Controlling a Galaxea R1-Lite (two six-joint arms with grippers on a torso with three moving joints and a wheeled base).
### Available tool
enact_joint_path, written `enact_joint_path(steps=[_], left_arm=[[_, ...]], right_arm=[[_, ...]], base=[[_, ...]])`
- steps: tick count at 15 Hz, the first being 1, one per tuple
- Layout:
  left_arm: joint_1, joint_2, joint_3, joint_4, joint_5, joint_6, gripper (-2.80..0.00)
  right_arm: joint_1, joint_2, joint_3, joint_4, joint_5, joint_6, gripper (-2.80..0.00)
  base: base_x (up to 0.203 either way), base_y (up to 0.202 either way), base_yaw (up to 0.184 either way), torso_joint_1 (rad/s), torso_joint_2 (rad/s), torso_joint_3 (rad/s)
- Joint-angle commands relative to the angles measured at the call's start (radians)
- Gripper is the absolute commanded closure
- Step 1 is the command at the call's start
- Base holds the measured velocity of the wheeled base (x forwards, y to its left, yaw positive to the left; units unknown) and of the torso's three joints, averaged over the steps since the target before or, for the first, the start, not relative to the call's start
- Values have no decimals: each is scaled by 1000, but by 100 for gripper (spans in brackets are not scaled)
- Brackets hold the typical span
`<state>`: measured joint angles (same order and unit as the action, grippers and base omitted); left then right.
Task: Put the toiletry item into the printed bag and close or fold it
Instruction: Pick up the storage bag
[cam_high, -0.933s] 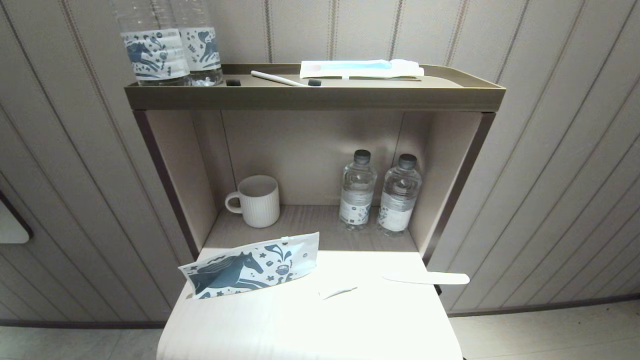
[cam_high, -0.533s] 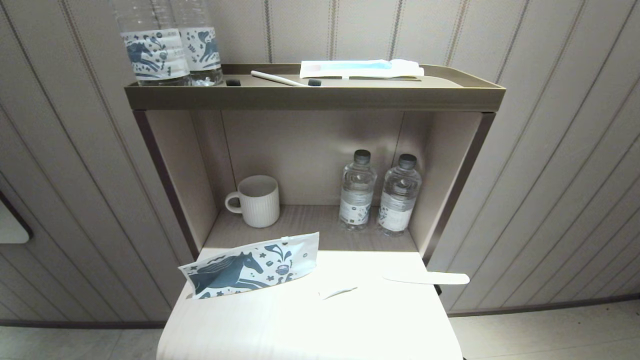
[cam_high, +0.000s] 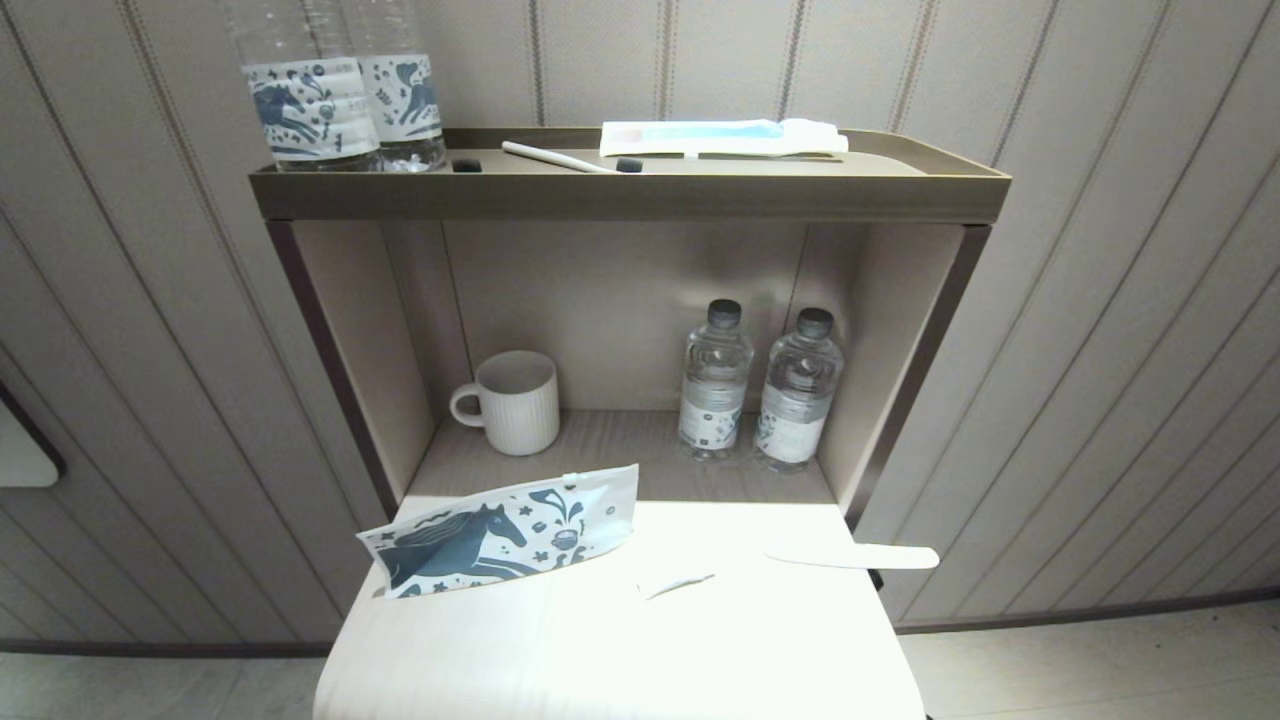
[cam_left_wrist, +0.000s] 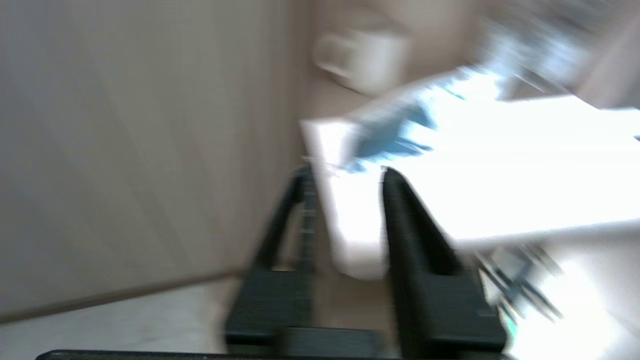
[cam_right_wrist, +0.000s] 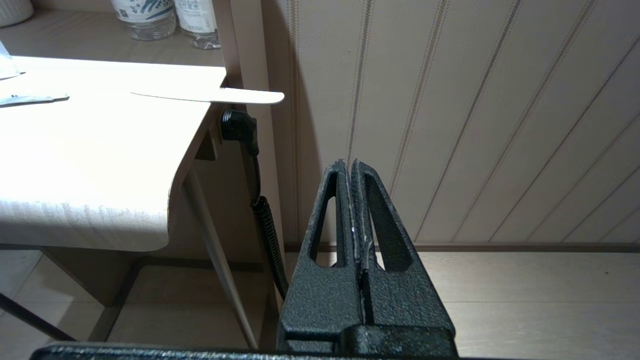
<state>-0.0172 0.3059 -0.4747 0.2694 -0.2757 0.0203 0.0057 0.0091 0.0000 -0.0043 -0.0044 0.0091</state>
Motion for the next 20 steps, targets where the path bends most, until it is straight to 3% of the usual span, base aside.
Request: enact_joint_path(steps=[1, 3, 5, 9, 13, 16, 20], left_arm=[[-7, 187, -42, 19, -133, 35, -280], [-10, 360, -49, 25, -217, 152, -280], [-13, 525, -29, -4, -255, 306, -280], [-43, 760, 4, -230, -282, 491, -280], [-47, 841, -8, -282, -278, 730, -280], [-47, 869, -27, -285, -266, 812, -280], [-101, 919, -64, -285, -262, 841, -280]], right_arm=[[0, 2, 0, 0, 0, 0, 0], [0, 2, 0, -2, 0, 0, 0], [2, 2, 0, 0, 0, 0, 0], [0, 2, 0, 0, 0, 0, 0], [1, 0, 0, 0, 0, 0, 0], [2, 2, 0, 0, 0, 0, 0], [2, 2, 0, 0, 0, 0, 0]], base=[[0, 0, 0, 0, 0, 0], [0, 0, 0, 0, 0, 0], [0, 0, 0, 0, 0, 0], [0, 0, 0, 0, 0, 0], [0, 0, 0, 0, 0, 0], [0, 0, 0, 0, 0, 0], [0, 0, 0, 0, 0, 0]])
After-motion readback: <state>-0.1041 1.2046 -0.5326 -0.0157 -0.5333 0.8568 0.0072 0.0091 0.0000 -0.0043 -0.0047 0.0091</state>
